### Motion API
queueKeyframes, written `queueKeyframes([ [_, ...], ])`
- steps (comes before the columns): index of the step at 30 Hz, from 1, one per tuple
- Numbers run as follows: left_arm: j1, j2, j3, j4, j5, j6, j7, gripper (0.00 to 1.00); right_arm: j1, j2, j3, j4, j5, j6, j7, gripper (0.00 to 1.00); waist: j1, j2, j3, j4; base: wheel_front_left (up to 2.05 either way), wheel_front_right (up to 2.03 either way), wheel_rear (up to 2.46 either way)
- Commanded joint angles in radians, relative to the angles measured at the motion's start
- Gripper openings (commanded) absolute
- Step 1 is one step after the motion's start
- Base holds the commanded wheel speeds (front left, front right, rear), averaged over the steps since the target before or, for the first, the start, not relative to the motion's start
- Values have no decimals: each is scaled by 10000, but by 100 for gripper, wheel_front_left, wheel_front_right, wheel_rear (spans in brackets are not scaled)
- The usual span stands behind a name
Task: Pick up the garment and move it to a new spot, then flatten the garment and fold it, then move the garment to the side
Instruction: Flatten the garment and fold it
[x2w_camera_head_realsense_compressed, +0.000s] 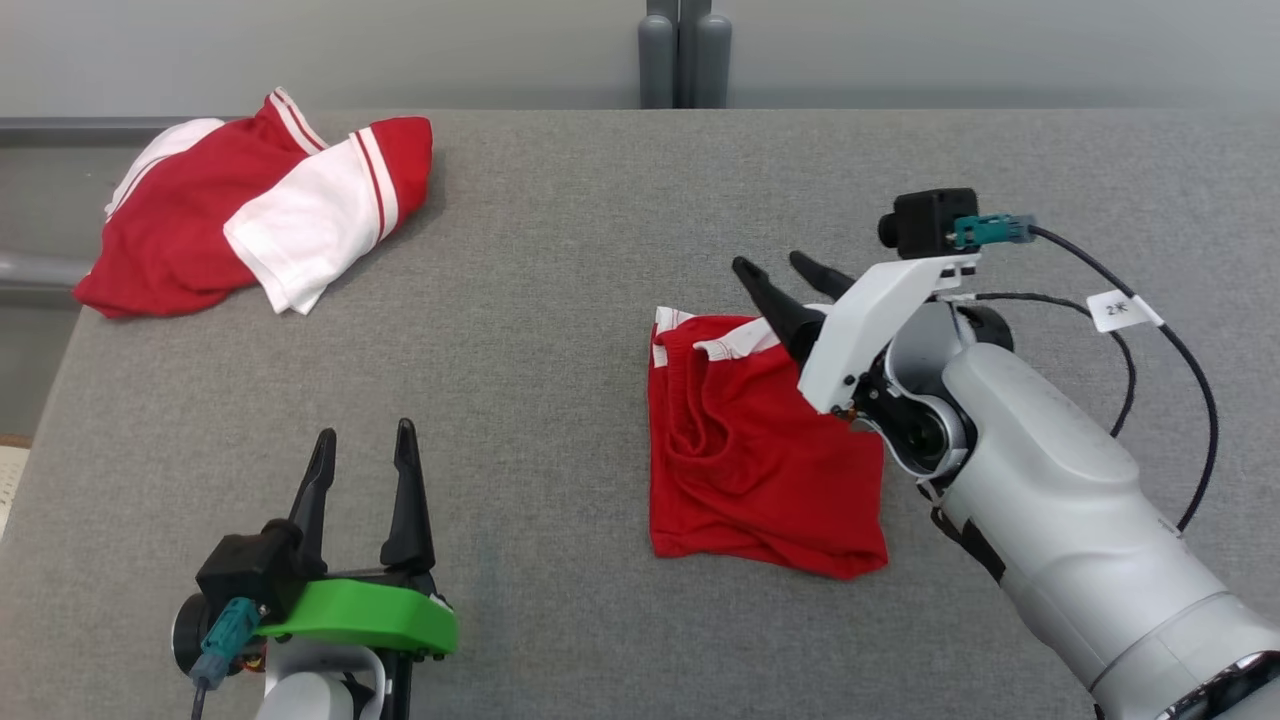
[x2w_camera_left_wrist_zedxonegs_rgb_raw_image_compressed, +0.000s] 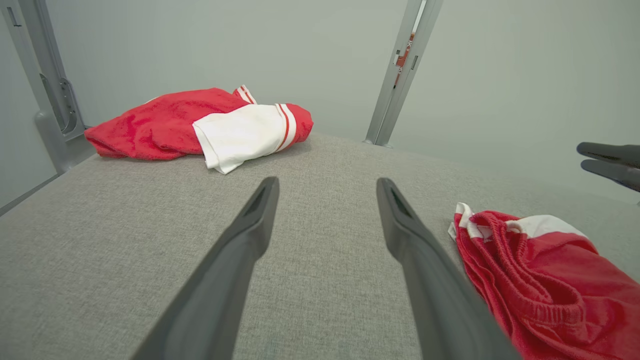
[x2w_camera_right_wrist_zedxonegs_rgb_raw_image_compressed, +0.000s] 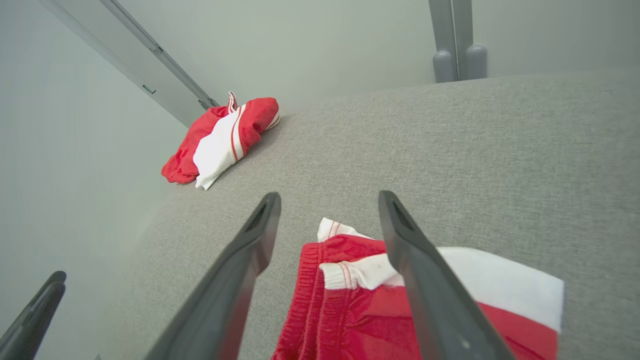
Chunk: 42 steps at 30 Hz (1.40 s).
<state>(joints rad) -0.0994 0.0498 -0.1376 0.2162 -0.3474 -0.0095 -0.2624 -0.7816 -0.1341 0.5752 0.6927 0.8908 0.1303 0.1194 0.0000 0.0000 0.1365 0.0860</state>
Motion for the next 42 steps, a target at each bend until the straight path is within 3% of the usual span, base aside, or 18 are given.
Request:
queueKeyframes([
  [1,-250,22,40,10,205,-44,-34,100,0,-136,44,-61,-245,7,-386,100,0,0,-94,-191,0,0,0],
  [10,-435,59,206,71,428,7,-32,100,943,-903,-618,153,-1851,7,-3296,100,0,0,-476,-855,0,0,0],
  [14,-238,50,266,53,472,20,-32,100,1687,-1034,-1417,-97,-2834,7,-3795,100,0,0,-612,-1063,0,0,0],
  [19,46,44,379,-39,522,14,-32,100,3066,-711,-3019,-1473,-4294,7,-3847,100,0,0,-778,-1204,0,0,0],
  [25,555,37,505,-196,631,-10,-22,100,4919,143,-4502,-3375,-5607,7,-3846,100,0,0,-943,-1230,0,0,0],
  [33,1059,25,576,-298,665,-52,-22,100,6324,685,-5076,-4535,-6324,7,-3848,100,0,0,-1130,-1146,0,0,0],
  [42,1218,17,584,-326,639,-14,-21,100,6718,808,-5107,-4741,-6671,7,-3849,100,0,0,-1217,-1082,0,0,0],
])
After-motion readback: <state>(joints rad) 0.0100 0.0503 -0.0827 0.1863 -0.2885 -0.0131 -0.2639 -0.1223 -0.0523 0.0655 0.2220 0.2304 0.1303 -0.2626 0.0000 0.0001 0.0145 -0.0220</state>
